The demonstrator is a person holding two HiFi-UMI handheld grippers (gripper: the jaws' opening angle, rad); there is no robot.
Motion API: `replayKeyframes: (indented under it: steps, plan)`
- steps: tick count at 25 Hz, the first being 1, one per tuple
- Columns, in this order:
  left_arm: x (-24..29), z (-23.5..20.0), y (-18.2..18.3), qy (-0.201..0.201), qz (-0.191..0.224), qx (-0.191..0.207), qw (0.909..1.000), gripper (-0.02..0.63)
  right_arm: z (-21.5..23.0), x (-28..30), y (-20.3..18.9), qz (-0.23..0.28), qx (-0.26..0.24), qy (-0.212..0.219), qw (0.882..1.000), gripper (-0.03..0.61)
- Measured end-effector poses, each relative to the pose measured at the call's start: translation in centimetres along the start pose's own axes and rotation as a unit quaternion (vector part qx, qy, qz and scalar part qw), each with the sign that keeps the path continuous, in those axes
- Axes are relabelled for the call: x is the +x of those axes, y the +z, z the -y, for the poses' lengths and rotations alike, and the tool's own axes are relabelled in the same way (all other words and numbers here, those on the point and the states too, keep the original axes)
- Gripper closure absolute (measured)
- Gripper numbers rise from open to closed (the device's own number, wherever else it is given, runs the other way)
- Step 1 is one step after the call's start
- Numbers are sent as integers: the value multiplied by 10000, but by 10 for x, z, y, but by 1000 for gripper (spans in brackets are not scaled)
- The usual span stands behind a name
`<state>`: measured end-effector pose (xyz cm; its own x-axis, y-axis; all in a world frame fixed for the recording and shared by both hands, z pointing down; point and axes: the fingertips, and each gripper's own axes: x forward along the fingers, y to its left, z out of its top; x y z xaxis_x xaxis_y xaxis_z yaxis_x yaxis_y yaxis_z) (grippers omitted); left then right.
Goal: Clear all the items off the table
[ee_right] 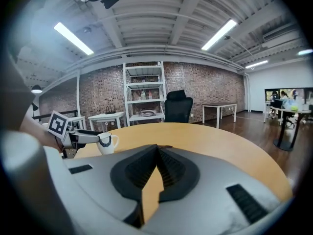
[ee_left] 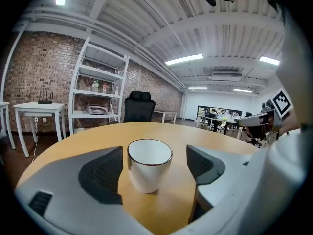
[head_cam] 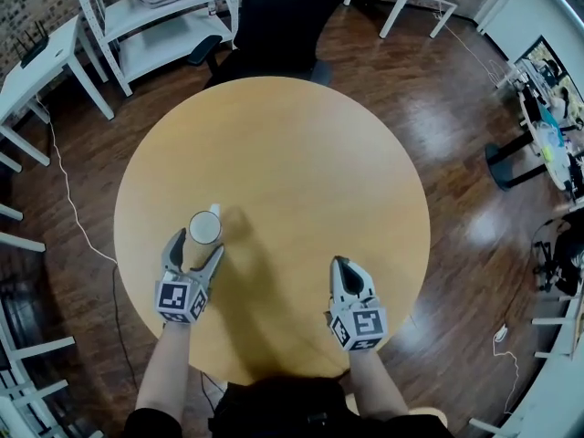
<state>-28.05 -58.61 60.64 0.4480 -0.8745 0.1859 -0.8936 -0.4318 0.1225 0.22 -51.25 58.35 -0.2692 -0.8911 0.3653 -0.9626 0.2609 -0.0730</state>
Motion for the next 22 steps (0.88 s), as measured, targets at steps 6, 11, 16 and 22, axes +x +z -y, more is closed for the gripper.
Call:
replayKeyframes:
  steps: [6, 11, 16, 22]
  plan:
    - [-43, 18, 33, -287, 319, 5, 9991, 398, -10, -31, 16, 436, 245, -354, 9981, 574]
    - [-68, 39, 58, -782, 424, -116, 9960, 512, -26, -69, 42, 1033, 400, -392, 9931, 574]
    - [-84, 53, 102, -1064, 887, -136, 9903, 614, -43, -98, 73, 1446, 211, -539, 9878, 574]
    - [-113, 101, 121, -1729, 1185, -126, 9777, 614, -42, -146, 82, 1750, 82, -953, 9799, 574]
